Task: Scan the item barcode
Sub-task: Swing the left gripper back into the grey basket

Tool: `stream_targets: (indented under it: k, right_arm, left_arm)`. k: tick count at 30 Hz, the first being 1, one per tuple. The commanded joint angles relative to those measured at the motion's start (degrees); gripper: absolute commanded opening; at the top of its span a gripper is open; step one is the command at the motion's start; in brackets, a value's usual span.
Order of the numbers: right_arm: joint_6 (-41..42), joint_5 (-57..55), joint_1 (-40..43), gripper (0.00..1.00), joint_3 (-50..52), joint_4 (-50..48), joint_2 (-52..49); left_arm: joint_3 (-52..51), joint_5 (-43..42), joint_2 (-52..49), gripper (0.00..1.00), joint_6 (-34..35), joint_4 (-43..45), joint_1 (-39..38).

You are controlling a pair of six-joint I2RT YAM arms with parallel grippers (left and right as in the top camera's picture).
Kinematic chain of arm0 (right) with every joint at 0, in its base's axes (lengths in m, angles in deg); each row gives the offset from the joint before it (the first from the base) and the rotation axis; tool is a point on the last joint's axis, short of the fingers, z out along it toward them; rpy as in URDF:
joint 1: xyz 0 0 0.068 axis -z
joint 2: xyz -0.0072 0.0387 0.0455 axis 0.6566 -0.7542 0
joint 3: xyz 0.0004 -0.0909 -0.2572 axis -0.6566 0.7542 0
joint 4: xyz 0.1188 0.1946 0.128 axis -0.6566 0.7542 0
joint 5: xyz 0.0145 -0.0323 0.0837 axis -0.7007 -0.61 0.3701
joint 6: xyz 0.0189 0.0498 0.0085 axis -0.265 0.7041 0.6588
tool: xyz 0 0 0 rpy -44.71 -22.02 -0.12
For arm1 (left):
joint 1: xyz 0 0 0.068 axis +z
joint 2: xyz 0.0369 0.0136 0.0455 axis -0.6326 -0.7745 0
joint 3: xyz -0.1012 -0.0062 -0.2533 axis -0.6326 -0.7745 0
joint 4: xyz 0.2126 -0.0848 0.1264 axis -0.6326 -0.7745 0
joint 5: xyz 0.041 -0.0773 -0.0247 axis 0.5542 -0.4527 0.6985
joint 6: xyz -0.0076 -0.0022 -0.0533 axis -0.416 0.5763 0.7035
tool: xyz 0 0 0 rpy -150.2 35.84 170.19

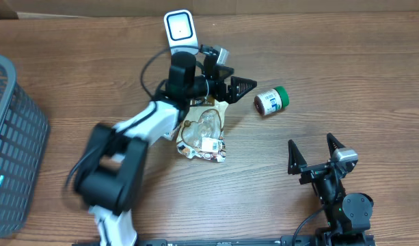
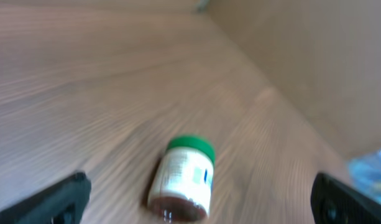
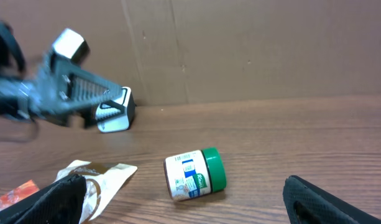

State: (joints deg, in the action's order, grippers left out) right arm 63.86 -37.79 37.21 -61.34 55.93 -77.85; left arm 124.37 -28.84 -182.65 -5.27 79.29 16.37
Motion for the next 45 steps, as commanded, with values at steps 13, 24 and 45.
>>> stream_targets:
  k: [13, 24, 45]
  right_arm:
    - [0.4, -0.2, -0.3, 1.00, 0.6, -0.2, 0.7]
    - [0.4, -0.2, -0.3, 1.00, 0.6, -0.2, 0.7]
    - [0.4, -0.2, -0.3, 1.00, 0.6, -0.2, 0.7]
  left_arm:
    - [0.7, 51.8, 46.4, 0.99, -9.2, -38.6, 0.6]
    - [33.6, 53.1, 39.4, 0.96, -4.8, -73.6, 32.9]
    - [48.0, 49.7, 12.7, 0.87, 6.7, -95.5, 73.7]
